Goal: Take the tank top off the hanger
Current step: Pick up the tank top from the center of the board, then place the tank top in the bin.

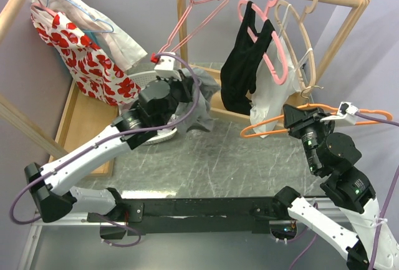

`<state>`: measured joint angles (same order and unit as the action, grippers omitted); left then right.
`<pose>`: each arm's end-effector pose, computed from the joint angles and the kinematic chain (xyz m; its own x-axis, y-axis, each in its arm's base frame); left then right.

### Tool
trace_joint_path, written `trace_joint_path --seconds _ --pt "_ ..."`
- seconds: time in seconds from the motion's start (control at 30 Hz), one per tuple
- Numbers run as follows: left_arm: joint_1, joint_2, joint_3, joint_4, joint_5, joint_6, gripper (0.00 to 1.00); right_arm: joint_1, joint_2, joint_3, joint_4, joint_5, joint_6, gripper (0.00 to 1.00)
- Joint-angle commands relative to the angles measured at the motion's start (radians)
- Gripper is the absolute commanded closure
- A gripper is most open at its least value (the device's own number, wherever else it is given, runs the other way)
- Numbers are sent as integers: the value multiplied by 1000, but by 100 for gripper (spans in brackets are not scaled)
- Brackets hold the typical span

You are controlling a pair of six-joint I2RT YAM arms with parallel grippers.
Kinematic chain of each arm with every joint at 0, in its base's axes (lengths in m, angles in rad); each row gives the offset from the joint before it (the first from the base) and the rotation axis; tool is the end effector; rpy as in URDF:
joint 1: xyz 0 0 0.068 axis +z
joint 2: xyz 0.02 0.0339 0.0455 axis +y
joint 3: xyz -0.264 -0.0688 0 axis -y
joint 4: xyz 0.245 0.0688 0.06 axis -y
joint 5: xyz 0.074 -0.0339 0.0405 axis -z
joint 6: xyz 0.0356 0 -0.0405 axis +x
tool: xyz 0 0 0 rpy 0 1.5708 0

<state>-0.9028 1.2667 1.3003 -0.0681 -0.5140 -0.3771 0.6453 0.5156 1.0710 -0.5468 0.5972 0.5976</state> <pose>0.1926 -0.2158 0.4300 -0.1595 -0.3155 -0.9354 0.3447 0.8701 -0.3522 0.0682 0.0263 0.4247 -0.0214 0.5663 -0.8239 -0.0436 0.8228 0.5666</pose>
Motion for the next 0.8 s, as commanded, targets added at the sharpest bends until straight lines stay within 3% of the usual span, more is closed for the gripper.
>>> trace_joint_path --seconds 0.0,0.2,0.57,0.6,0.67,0.77 --pt "13 -36 59 -15 -165 107 99 -1 21 -11 71 -19 8 89" --pt "119 -96 10 -58 -250 98 99 -1 35 -5 77 -23 2 89" --pt "271 -141 -128 -81 -260 63 98 1 58 -5 100 -60 5 90" --pt "283 -141 -142 -97 -217 31 95 -1 57 -2 102 -63 7 90" --pt "288 -126 -157 -136 -155 9 78 -1 55 -2 100 -63 4 90" --pt "288 -93 -193 -186 -194 -62 50 -1 52 6 94 -60 -2 90"
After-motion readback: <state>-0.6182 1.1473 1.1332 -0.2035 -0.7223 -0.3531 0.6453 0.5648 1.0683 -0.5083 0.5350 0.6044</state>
